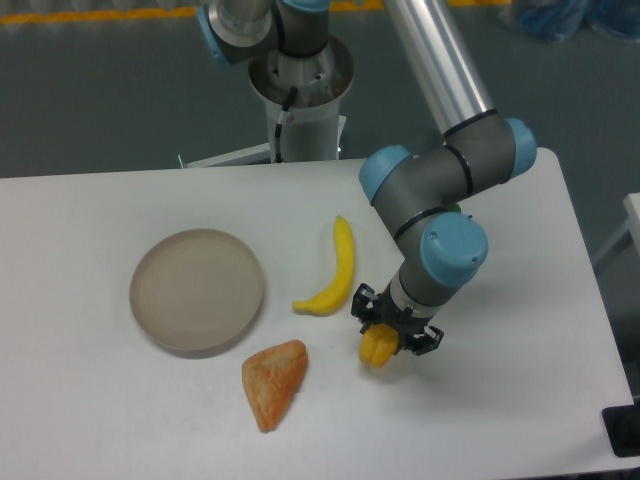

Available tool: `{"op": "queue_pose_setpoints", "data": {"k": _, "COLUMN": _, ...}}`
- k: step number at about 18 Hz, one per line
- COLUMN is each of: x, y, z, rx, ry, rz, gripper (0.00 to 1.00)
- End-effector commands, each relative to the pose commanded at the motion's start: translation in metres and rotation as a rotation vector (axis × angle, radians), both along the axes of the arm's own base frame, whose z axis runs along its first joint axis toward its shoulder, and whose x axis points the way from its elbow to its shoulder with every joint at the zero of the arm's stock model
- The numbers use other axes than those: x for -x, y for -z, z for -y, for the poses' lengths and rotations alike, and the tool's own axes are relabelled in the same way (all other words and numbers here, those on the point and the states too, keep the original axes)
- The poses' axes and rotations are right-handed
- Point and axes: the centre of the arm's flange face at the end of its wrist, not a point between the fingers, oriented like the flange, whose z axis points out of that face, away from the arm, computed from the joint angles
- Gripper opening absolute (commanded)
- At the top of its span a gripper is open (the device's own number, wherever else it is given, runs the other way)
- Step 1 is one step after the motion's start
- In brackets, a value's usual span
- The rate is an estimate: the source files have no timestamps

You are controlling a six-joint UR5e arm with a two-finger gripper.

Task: Pick up the yellow pepper from the table

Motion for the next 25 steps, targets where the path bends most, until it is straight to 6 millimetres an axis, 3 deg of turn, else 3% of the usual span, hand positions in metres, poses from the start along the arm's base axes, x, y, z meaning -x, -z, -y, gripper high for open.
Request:
{"op": "queue_pose_setpoints", "data": {"k": 5, "x": 0.032, "y": -0.043, "z": 0.033, "rx": 0.035, "ry": 0.058, "rz": -0.123, "gripper": 0.13}}
{"op": "queue_pose_setpoints", "data": {"k": 7, "x": 0.05, "y": -0.052, "z": 0.051, "rx": 0.054, "ry": 0.05, "rz": -0.135, "gripper": 0.12}}
{"op": "queue_pose_setpoints", "data": {"k": 11, "x": 0.065, "y": -0.061, "z": 0.062, "rx": 0.062, "ry": 0.14, "rz": -0.178, "gripper": 0.06}}
{"op": "queue_pose_setpoints", "data": {"k": 18, "x": 0.076, "y": -0.058, "z": 0.07, "rx": 0.086, "ry": 0.305, "rz": -0.211, "gripper": 0.08}}
{"op": "queue_pose_setpoints", "data": {"k": 25, "x": 0.084, "y": -0.055, "z": 0.075, "rx": 0.088, "ry": 0.309, "rz": -0.207, "gripper": 0.08}}
